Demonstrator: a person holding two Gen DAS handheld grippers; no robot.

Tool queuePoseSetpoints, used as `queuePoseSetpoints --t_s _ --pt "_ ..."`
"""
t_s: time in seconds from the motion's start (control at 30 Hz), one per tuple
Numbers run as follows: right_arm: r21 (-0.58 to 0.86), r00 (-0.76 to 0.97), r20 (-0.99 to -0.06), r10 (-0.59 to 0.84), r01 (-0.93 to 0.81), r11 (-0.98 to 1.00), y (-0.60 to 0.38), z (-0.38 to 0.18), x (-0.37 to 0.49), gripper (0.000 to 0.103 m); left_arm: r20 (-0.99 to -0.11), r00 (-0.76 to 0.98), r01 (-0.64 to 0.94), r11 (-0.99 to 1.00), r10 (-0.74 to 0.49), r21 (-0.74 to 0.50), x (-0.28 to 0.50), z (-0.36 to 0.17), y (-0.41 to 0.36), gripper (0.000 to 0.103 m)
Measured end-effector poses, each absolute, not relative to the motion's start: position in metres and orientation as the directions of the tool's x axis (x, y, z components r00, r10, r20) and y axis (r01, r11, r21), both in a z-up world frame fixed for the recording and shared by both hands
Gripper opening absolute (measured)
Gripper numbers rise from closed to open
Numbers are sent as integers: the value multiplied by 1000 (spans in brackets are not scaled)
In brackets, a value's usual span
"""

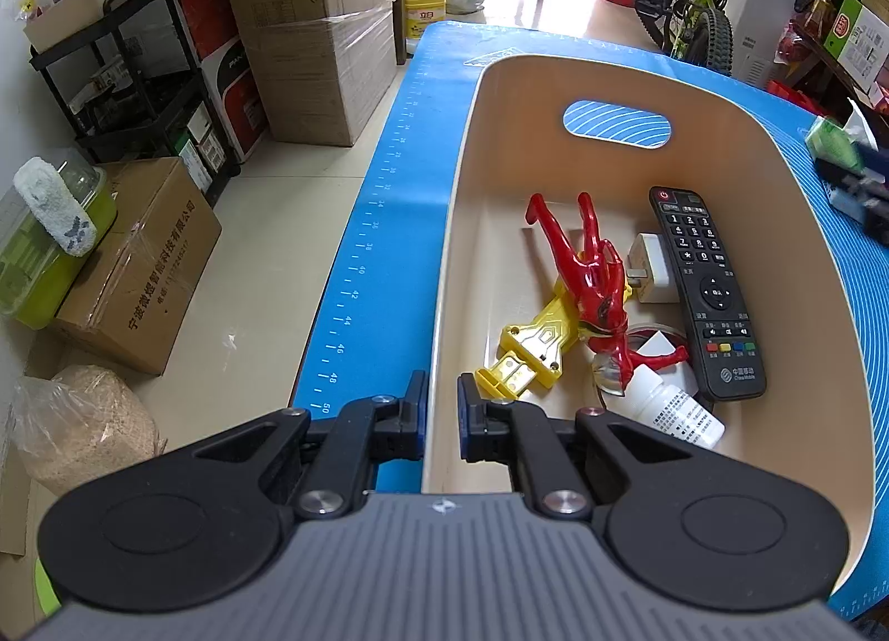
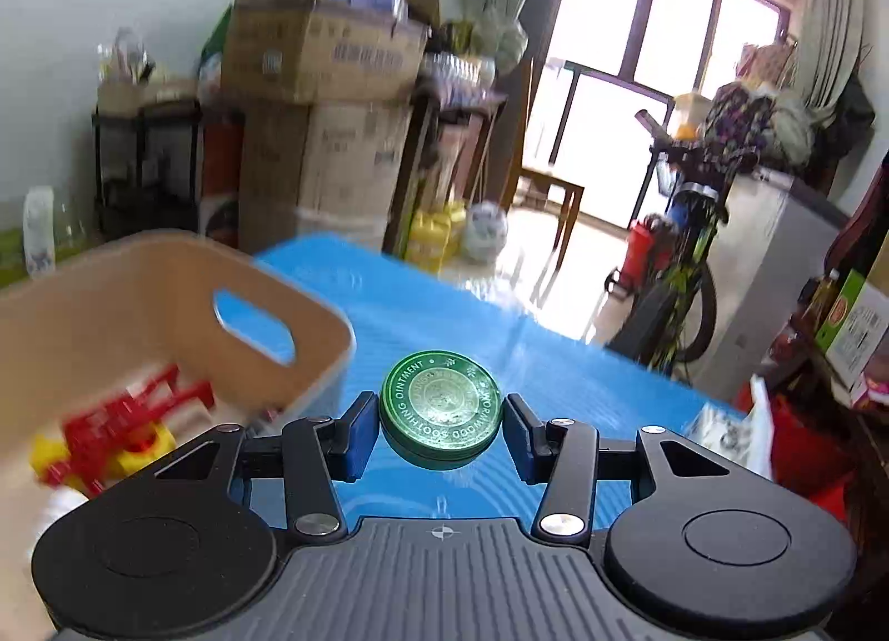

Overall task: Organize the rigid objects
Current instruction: 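Carry the green round tin into the bin and release it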

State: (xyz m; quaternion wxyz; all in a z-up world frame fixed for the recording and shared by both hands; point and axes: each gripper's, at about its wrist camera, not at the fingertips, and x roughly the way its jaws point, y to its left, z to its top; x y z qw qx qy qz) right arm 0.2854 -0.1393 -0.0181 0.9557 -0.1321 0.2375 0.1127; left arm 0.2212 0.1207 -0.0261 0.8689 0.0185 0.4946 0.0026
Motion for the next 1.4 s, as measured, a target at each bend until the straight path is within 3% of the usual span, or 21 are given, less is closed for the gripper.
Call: queuePoseSetpoints --t_s 0.2,0.4,0.73,1.0,1.4 --pt "-169 882 -425 204 -299 939 -123 26 268 53 -861 509 14 999 26 39 222 -26 119 12" --pt "-143 856 -447 260 -356 924 -94 41 258 53 -860 509 15 999 27 40 222 -26 119 12" --pt "-95 720 -621 309 -461 882 -35 9 261 53 -861 509 24 999 22 39 221 -25 119 12" --pt "-104 594 -761 262 -510 854 1 -20 260 53 -860 510 23 999 19 36 220 -25 120 12" --pt "-78 474 -858 198 -501 862 8 -45 275 53 -860 510 21 999 20 36 221 -25 119 12"
